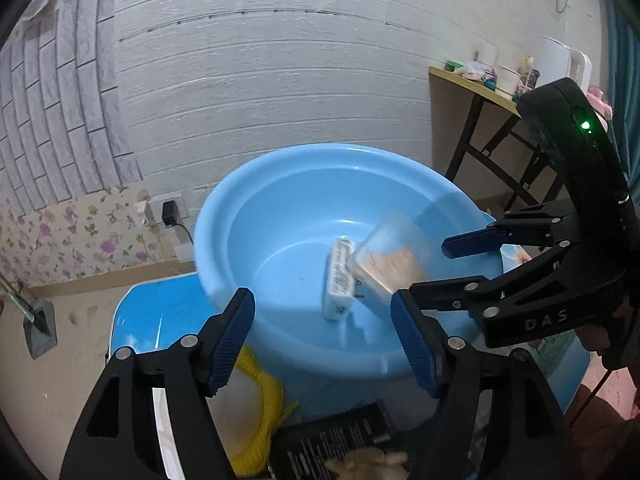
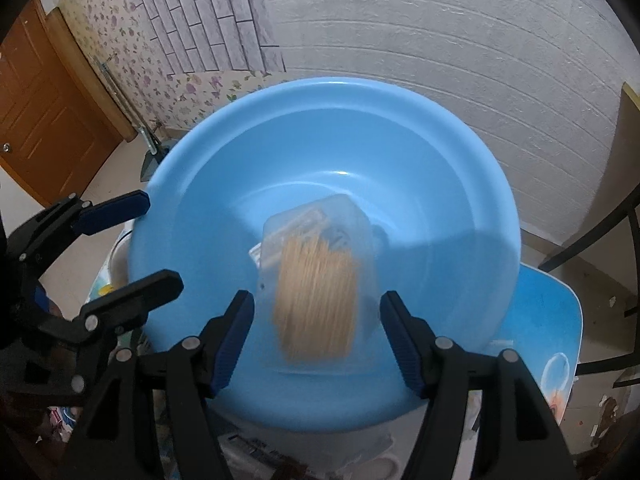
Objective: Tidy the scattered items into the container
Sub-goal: 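Open both tools to drop the box and toothpick tub into the basin, then grasp the tan plush toy with the left tool while the right tool grasps the printed packet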
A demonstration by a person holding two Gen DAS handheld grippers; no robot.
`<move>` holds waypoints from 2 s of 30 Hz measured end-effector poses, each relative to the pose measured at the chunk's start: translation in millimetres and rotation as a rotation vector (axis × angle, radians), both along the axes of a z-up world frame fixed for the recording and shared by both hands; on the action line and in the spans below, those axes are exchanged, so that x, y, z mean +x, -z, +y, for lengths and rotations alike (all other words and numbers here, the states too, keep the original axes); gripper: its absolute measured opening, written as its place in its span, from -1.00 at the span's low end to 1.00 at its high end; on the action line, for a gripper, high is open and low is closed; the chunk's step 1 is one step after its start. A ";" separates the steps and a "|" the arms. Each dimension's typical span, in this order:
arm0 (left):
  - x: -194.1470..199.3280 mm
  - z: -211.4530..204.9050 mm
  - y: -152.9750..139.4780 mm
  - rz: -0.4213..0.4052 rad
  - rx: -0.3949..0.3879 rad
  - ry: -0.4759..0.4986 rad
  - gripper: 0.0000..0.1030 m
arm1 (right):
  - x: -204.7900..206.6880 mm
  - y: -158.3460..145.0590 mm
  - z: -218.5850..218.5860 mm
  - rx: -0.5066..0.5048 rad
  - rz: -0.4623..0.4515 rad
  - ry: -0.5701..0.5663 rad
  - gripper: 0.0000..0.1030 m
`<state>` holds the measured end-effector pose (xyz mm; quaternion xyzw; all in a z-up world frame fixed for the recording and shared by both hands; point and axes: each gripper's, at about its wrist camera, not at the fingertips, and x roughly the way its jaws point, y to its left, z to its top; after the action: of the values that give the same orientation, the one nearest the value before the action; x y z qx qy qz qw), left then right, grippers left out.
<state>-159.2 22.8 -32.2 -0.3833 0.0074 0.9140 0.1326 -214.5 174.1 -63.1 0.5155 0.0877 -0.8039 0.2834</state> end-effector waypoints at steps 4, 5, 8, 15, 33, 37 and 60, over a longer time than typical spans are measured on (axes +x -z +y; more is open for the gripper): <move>14.9 -3.3 -5.7 0.009 -0.011 -0.024 0.37 | 9.4 -9.9 6.9 -0.008 0.022 0.012 0.44; 19.2 -4.2 -7.6 0.012 -0.013 -0.029 0.37 | 11.3 -12.6 8.5 -0.016 0.028 0.015 0.44; 32.1 -8.3 -12.9 0.022 -0.014 -0.052 0.45 | 22.4 -21.8 18.9 -0.052 0.050 0.034 0.44; 67.2 -21.5 -15.7 0.031 -0.020 -0.118 0.67 | 53.2 -33.6 52.8 -0.092 0.087 0.113 0.44; 133.8 -21.0 29.8 -0.088 0.026 -0.182 0.75 | 130.8 1.9 89.7 -0.066 0.035 0.188 0.44; 139.6 -15.5 37.8 -0.107 0.021 -0.176 0.75 | 143.0 5.6 88.0 -0.060 0.037 0.178 0.44; 127.7 12.8 66.6 -0.185 -0.022 -0.077 0.75 | 151.7 37.9 64.5 -0.032 -0.007 0.067 0.31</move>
<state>-31.5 35.6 -98.8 -0.4673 -0.0094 0.8791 0.0930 -62.8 238.6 -101.0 0.5162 0.0565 -0.8125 0.2649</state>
